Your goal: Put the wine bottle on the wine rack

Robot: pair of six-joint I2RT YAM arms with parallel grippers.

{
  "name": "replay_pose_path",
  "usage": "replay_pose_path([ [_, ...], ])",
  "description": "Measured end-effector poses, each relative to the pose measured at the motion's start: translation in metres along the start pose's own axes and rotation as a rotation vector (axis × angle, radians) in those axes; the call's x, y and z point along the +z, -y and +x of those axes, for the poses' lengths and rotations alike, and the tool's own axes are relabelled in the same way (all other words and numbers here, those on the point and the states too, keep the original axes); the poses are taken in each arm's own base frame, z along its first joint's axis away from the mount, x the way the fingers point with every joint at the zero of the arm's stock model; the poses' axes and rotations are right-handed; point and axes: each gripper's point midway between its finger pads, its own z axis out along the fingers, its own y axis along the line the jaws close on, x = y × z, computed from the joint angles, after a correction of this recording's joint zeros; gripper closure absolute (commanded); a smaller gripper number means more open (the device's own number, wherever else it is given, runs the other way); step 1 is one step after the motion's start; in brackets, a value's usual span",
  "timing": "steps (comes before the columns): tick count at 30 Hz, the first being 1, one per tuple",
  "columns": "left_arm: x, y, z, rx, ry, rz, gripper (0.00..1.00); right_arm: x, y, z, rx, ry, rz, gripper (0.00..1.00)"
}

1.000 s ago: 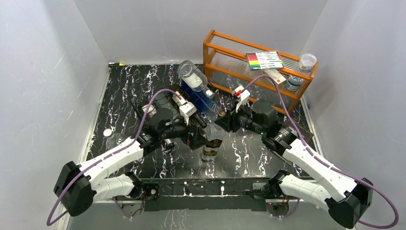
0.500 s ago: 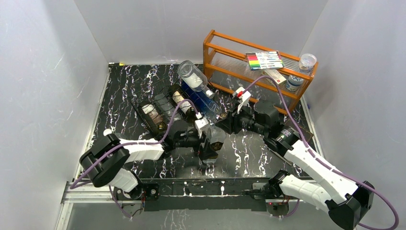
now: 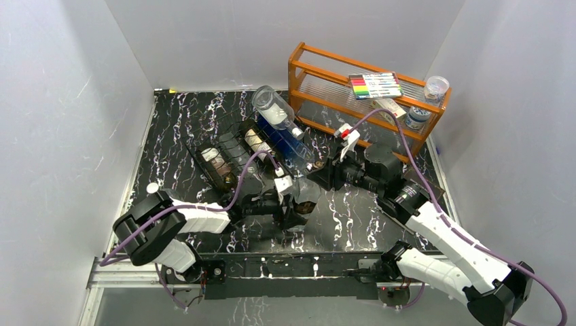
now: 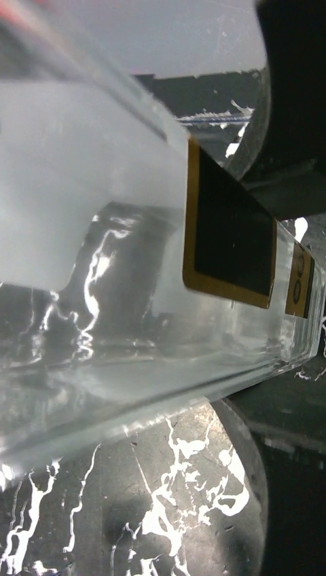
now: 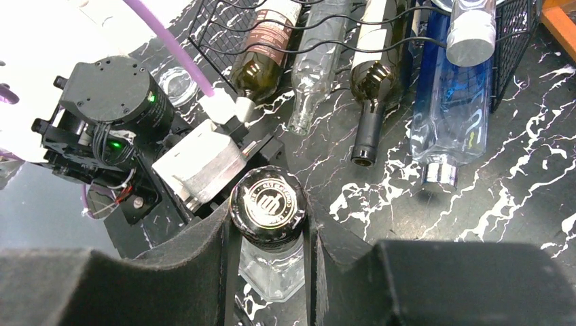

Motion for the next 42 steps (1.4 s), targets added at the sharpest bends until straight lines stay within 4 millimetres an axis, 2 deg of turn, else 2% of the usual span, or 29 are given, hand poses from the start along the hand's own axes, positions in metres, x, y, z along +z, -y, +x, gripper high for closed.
replay_pose_path([
  [2,0.0,0.001,-0.001,0.01,0.008,0.004,0.67,-0.001,-0.001,0.0,0.002,0.002,-0.004,1.0],
  [3,0.0,0.001,-0.002,0.016,0.012,0.002,0.68,-0.002,-0.002,-0.001,0.001,0.003,-0.004,0.96],
  [4,0.0,0.0,-0.003,0.023,0.017,0.0,0.7,-0.003,-0.002,-0.001,0.0,0.006,-0.004,0.88],
  [7,-0.006,0.0,-0.008,0.054,0.032,-0.017,0.74,-0.005,-0.004,-0.004,-0.001,0.016,-0.009,0.52],
  [10,-0.015,-0.003,-0.017,0.124,0.054,-0.053,0.76,-0.01,-0.008,-0.011,0.023,0.028,-0.011,0.35],
  [12,-0.019,-0.006,-0.024,0.172,0.065,-0.076,0.77,-0.016,-0.012,-0.018,0.034,0.043,-0.01,0.28],
  [17,-0.03,-0.015,-0.048,0.362,0.087,-0.136,0.83,-0.037,-0.023,-0.038,0.057,0.07,0.001,0.24],
  [21,-0.031,-0.025,-0.071,0.523,0.083,-0.18,0.86,-0.045,-0.026,-0.043,0.068,0.06,0.008,0.24],
  [26,-0.034,-0.041,-0.101,0.745,0.077,-0.263,0.85,-0.047,-0.023,-0.03,0.085,0.011,0.029,0.23],
  [31,-0.039,-0.052,-0.12,0.97,0.032,-0.32,0.82,-0.05,-0.018,-0.023,0.094,-0.023,0.061,0.19],
  [38,-0.042,-0.051,-0.133,1.261,-0.054,-0.335,0.82,-0.041,-0.011,-0.021,0.099,-0.105,0.099,0.16],
  [42,-0.044,-0.05,-0.135,1.371,-0.086,-0.329,0.82,-0.025,-0.002,-0.005,0.125,-0.206,0.125,0.16],
])
